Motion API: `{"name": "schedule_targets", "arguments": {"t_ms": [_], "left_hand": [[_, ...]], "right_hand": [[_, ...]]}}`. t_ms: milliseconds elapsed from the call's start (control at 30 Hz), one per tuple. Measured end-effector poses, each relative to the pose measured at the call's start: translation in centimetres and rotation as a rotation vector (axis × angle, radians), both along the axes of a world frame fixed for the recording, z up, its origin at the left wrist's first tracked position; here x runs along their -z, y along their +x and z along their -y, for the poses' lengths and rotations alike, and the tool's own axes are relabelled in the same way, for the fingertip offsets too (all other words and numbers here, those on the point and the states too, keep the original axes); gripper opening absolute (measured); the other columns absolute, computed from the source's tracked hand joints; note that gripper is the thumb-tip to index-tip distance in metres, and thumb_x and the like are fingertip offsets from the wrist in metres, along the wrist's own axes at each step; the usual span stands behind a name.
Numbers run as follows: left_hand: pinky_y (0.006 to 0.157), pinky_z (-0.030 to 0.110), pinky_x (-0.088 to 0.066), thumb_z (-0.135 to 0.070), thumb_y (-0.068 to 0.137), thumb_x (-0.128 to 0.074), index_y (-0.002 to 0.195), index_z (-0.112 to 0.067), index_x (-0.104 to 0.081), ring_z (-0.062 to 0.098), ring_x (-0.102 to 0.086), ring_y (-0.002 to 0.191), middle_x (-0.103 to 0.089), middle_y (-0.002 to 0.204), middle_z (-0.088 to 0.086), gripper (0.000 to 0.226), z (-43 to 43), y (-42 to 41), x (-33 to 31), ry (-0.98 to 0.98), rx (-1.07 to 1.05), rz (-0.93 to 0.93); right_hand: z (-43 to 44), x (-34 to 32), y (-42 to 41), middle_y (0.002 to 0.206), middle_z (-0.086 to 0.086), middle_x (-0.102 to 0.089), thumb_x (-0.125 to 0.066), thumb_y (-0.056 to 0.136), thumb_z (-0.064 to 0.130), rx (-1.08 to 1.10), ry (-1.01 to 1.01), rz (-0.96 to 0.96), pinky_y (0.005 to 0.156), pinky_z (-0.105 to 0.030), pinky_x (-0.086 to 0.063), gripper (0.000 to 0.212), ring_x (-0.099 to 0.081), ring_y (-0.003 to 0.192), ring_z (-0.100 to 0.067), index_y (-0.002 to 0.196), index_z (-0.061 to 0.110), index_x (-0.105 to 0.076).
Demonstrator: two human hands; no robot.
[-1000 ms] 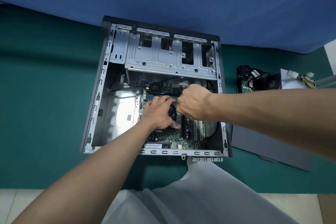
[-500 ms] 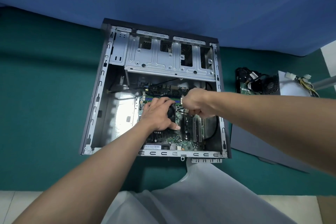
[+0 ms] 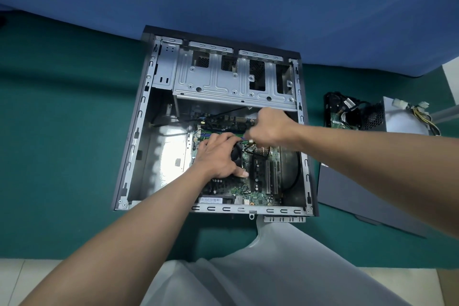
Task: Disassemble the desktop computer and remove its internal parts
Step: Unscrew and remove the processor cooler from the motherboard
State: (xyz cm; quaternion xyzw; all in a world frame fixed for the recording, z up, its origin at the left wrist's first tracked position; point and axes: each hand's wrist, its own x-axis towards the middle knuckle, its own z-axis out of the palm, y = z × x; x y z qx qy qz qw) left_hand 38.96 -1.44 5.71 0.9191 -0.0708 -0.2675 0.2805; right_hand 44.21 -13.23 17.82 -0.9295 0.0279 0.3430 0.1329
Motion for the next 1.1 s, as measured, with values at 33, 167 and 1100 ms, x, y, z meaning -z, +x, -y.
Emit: {"name": "schedule_targets", "arguments": {"t_ms": [33,167,1100], "left_hand": [[0.110,0.039,-0.015,-0.063,0.063,-0.078,0.148,-0.035,-0.028,0.016,-0.020,0.137,-0.025,0.154,-0.011,0.102,0.0,0.0,0.0,-0.001,-0.001,0.000],[0.110,0.039,-0.014,-0.063,0.063,-0.078,0.149,-0.035,-0.028,0.016,-0.020,0.137,-0.025,0.153,-0.011,0.103,0.0,0.0,0.1,-0.003,-0.008,-0.005],[0.113,0.044,-0.024,-0.063,0.068,-0.074,0.151,-0.029,-0.020,0.020,-0.023,0.136,-0.031,0.150,-0.002,0.104,0.0,-0.8,-1.9,0.141,0.002,-0.048]], "right_hand": [[-0.2,0.1,0.3,0.064,-0.011,-0.063,-0.054,0.091,0.020,0.236,0.068,-0.084,0.039,-0.021,-0.034,0.019,-0.052,0.049,-0.018,0.087,0.002,-0.060],[-0.5,-0.1,0.3,0.051,-0.005,-0.049,-0.034,0.101,0.015,0.383,-0.017,-0.407,0.034,-0.013,-0.020,0.018,-0.032,0.033,-0.010,0.092,0.009,-0.047],[7.9,1.7,-6.4,0.107,-0.001,-0.062,-0.069,0.087,0.020,0.081,0.279,0.463,0.082,-0.023,-0.036,0.016,-0.049,0.095,-0.015,0.103,0.017,-0.071]]}}
